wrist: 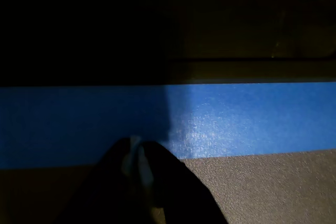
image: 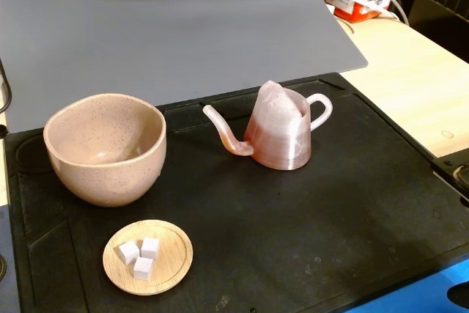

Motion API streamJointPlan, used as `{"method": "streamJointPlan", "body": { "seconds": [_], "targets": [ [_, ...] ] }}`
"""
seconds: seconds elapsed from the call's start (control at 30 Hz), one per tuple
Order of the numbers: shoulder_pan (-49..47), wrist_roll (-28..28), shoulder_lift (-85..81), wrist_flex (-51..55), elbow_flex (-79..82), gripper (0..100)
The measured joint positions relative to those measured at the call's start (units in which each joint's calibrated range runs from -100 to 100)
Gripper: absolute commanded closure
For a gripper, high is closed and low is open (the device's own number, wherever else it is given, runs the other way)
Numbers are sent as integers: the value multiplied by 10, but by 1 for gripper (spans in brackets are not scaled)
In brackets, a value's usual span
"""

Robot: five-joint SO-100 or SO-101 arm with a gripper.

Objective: Pick up a kettle and pour liquid into a cup.

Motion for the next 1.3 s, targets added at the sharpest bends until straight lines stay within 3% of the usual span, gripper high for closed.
{"method": "streamJointPlan", "body": {
  "seconds": [1.3],
  "targets": [
    [0,0,1,0,-8,100]
  ]
}}
